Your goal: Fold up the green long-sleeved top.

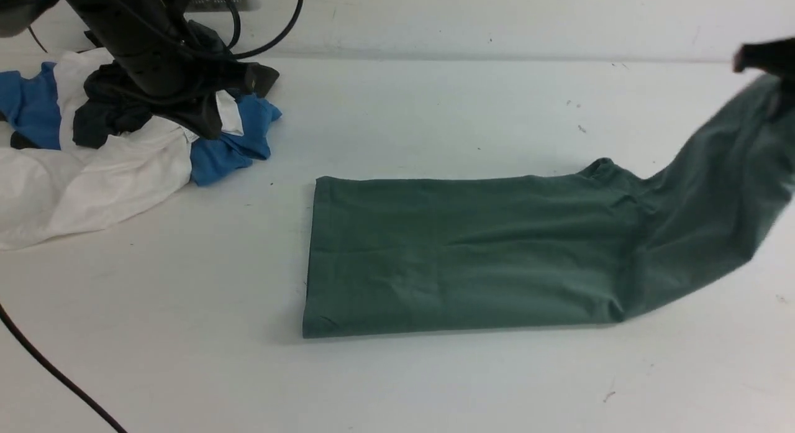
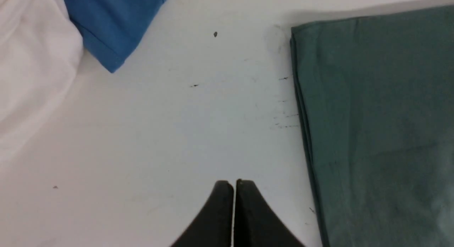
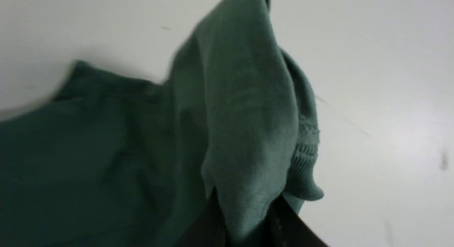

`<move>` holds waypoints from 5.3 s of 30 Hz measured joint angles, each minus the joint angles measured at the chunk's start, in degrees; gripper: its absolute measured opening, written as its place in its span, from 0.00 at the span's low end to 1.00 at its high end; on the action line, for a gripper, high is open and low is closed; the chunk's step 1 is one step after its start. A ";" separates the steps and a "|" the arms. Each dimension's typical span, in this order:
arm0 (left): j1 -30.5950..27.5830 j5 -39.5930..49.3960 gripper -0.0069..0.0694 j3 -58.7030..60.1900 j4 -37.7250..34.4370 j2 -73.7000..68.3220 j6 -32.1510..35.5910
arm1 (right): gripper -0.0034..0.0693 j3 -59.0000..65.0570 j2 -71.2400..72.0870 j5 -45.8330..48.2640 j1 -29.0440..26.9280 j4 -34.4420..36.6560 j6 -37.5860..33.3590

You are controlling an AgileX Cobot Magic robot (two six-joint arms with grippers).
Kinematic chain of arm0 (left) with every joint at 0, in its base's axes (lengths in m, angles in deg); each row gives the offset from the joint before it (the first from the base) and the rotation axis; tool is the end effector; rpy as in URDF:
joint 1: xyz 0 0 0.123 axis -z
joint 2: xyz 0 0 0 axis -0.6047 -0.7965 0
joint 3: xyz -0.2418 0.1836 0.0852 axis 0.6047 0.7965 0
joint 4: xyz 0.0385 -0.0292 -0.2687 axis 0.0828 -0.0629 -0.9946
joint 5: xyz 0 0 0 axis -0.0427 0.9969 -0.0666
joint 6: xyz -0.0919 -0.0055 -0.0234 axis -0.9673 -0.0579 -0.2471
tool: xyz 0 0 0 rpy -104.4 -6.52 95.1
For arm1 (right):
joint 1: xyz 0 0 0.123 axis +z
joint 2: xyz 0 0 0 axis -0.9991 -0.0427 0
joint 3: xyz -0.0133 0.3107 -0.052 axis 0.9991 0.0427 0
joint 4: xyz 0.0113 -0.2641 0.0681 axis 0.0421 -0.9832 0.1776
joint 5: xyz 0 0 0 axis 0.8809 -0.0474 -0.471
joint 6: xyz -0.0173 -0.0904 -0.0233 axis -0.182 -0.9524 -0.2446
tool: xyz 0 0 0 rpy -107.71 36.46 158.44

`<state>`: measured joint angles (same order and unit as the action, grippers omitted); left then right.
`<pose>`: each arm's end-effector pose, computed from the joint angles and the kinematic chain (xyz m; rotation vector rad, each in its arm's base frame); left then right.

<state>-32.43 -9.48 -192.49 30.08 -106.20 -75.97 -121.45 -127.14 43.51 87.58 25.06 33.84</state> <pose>0.4696 -0.0544 0.3345 0.1605 2.7547 -0.2429 0.4536 -0.0053 0.3568 0.2432 2.7197 -0.0321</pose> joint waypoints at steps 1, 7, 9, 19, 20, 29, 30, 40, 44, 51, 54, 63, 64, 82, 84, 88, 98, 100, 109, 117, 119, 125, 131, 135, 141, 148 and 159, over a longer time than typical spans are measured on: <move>0.00 0.00 0.09 0.00 -0.52 0.07 0.00 | 0.14 -1.15 0.00 0.00 2.66 0.91 0.48; 0.00 0.07 0.09 0.05 -3.57 0.42 0.05 | 0.14 -3.53 -0.09 0.48 18.99 3.54 4.98; 0.00 0.07 0.09 0.05 -4.94 0.56 0.31 | 0.14 -3.64 -0.65 0.60 23.35 4.00 6.59; 0.00 0.07 0.09 0.11 -6.87 0.82 0.69 | 0.14 -3.76 -10.74 -7.92 35.63 9.71 11.10; 0.00 0.07 0.09 0.11 -6.87 0.90 0.69 | 0.14 -3.76 -10.74 -7.92 35.74 9.90 11.10; 0.00 0.14 0.09 0.28 -6.87 1.87 0.80 | 0.26 -3.76 -20.22 -17.50 37.68 21.48 11.32; 0.00 0.20 0.09 0.35 -6.91 1.87 0.88 | 0.31 -3.76 -20.59 -17.76 37.68 22.36 11.32; 0.00 0.20 0.09 0.41 -3.29 1.87 0.94 | 0.74 -12.77 -18.27 -9.74 37.68 24.37 1.37; 0.00 0.20 0.09 0.41 -3.18 1.87 0.94 | 0.72 -18.12 -17.66 -2.32 37.68 17.12 -1.82; 0.64 0.13 0.09 2.34 -6.68 1.87 0.94 | 0.26 -12.76 -12.88 -0.16 35.97 3.17 -2.30; 1.86 0.06 0.09 6.11 -6.75 1.62 0.94 | 0.08 -5.67 -9.28 -0.13 33.69 2.90 -2.88; 4.87 -0.28 0.28 10.04 -6.92 -4.72 0.94 | 0.03 6.60 -3.69 0.02 23.54 8.04 -4.88; 4.99 -0.34 0.35 10.04 -6.93 -6.00 0.94 | 0.03 7.19 -3.49 0.05 22.90 9.00 -5.59; 5.05 -2.38 0.16 9.07 -12.80 -12.39 2.45 | 0.03 7.76 -3.43 0.00 22.44 10.85 -8.49; 5.05 -1.61 0.12 8.04 -12.85 -12.39 3.01 | 0.03 7.76 -3.43 0.00 22.44 10.85 -8.68; 5.05 -1.29 0.11 3.73 -12.03 -11.73 3.43 | 0.03 7.80 -3.48 0.00 22.44 11.80 -9.73; 5.05 -0.26 0.11 1.83 -8.29 -5.33 3.09 | 0.03 12.19 -6.47 -0.38 22.85 17.09 -14.48; 5.05 -0.22 0.11 1.83 -6.28 -5.25 2.92 | 0.03 13.64 -6.88 -0.50 23.13 17.41 -14.75; 5.05 -0.22 0.24 1.83 0.33 -5.44 -0.50 | 0.03 18.78 -7.33 -1.06 25.70 17.58 -15.39; 5.10 -0.22 0.55 1.64 10.79 -5.22 -3.36 | 0.03 18.95 -8.08 -2.92 26.01 17.58 -15.53; 5.10 -0.22 0.53 1.59 9.73 -4.66 -4.91 | 0.03 18.95 -8.08 -2.96 26.07 17.58 -15.55; 6.63 -0.23 0.18 6.29 -1.78 -1.02 -0.89 | 0.03 18.95 -8.08 -3.09 26.20 17.58 -15.55; 8.59 -0.90 0.09 15.83 -3.20 -1.91 0.72 | 0.03 18.95 -8.21 -3.20 26.25 17.58 -15.55; 8.53 -3.13 0.09 18.54 -1.41 -3.90 0.72 | 0.03 18.95 -9.89 -2.92 26.25 17.52 -15.55; 8.53 -2.81 0.09 18.77 3.76 -5.18 -1.58 | 0.03 18.66 -11.59 -2.01 26.25 17.17 -15.15; 8.53 -1.70 0.09 18.80 5.29 -2.83 -2.08 | 0.03 18.95 -9.02 -1.84 26.37 8.63 -12.39; 8.53 -0.18 0.09 18.84 5.47 13.36 -2.08 | 0.03 11.10 0.64 -0.98 16.38 7.04 -6.92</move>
<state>-23.91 -9.66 -173.65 35.55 -92.84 -78.05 -110.35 -126.50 42.53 103.96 32.10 26.92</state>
